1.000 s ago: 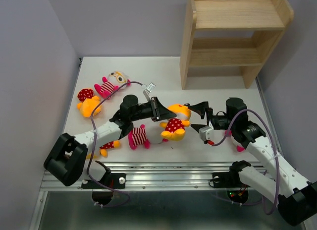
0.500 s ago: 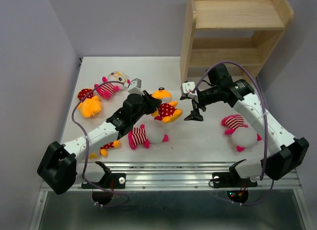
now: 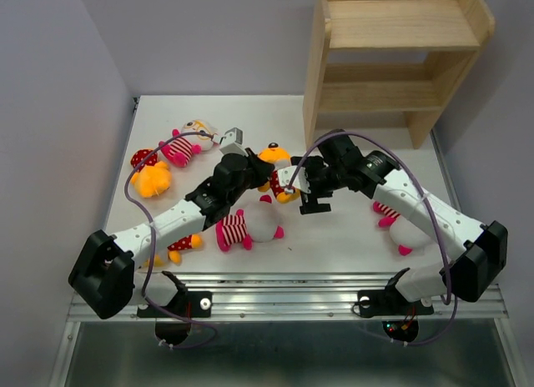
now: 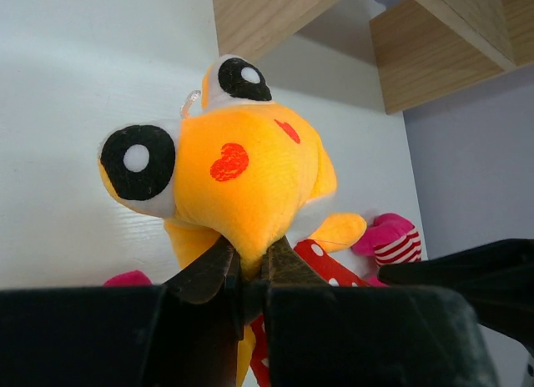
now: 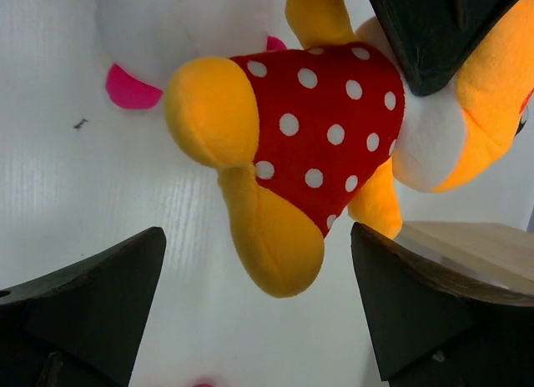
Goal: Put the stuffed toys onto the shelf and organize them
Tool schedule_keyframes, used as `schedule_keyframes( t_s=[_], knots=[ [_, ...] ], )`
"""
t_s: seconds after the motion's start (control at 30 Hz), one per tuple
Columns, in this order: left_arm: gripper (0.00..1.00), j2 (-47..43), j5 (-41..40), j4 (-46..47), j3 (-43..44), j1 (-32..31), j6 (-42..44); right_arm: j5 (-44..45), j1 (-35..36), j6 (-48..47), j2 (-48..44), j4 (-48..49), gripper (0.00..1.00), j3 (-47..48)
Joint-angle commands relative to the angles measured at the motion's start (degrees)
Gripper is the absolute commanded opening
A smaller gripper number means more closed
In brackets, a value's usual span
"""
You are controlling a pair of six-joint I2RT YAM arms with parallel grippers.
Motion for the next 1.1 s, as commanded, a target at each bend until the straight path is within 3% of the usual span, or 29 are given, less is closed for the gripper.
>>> schedule_keyframes(
  t_s=[0.0, 0.17, 0.5, 0.6, 0.77, 0.8, 0.83, 0.93, 0.97, 1.0, 1.07],
  knots=[
    [0.00, -2.76, 0.86, 2.95, 1.86, -0.32, -0.66, 10.22, 1.42, 0.97, 0.08, 10.73, 0.96, -3.27],
    [0.00, -3.55, 1.47, 5.15, 0.54, -0.32, -2.42, 11.11, 2.05, 2.28, 0.70, 14.69, 0.81, -4.86],
    [0.00, -3.82, -1.25, 5.06, 0.01, -0.32, -2.07, 9.53, 6.26, 6.59, 0.78, 14.26, 0.78, -3.28],
    [0.00, -3.47, -1.60, 4.98, 0.28, -0.32, -1.64, 9.27, 6.79, 7.82, 1.22, 14.52, 0.70, -3.19],
    [0.00, -3.73, -1.43, 5.06, 0.28, -0.40, -1.37, 8.83, 6.79, 10.02, 2.80, 13.91, 0.27, -1.35],
    [0.00, -4.51, -1.51, 5.32, -0.24, -0.40, -1.46, 9.26, 6.79, 10.98, 3.33, 13.82, 0.09, -0.73],
    [0.00, -5.13, -1.43, 6.37, -0.69, -0.40, -1.37, 9.61, 6.79, 11.51, 3.51, 13.73, 0.01, -0.55],
    [0.00, -8.47, -1.86, 8.74, -2.79, -0.32, -0.93, 10.40, 6.79, 13.97, 2.81, 13.56, 0.01, -0.72],
    [0.04, -9.35, -1.95, 9.02, -3.15, -0.32, -0.67, 10.49, 6.79, 14.24, 2.20, 13.55, 0.01, -1.16],
    [0.23, -11.36, -2.13, 9.11, -3.59, -0.32, -0.23, 10.67, 6.79, 14.41, 1.41, 13.55, 0.01, -1.69],
    [0.47, -13.48, -2.92, 9.02, -4.47, -0.23, 1.09, 10.76, 5.66, 14.85, -1.14, 13.47, 0.01, -2.92]
  ],
)
